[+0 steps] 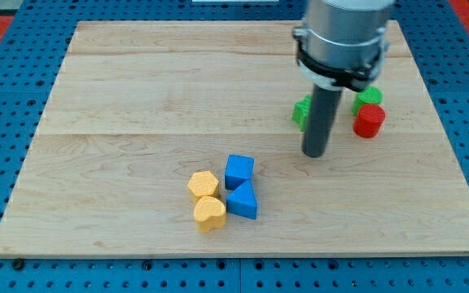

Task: Move the green star to the center

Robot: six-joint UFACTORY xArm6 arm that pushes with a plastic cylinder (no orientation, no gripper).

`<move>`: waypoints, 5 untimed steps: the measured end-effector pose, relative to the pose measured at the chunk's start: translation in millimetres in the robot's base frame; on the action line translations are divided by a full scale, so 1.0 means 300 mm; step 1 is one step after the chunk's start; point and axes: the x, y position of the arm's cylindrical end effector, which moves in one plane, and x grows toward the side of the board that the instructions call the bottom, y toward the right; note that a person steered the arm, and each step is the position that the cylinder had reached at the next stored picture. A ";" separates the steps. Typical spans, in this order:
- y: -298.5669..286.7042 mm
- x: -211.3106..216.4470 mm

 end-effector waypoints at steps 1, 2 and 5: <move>0.011 0.022; 0.006 -0.053; -0.097 -0.148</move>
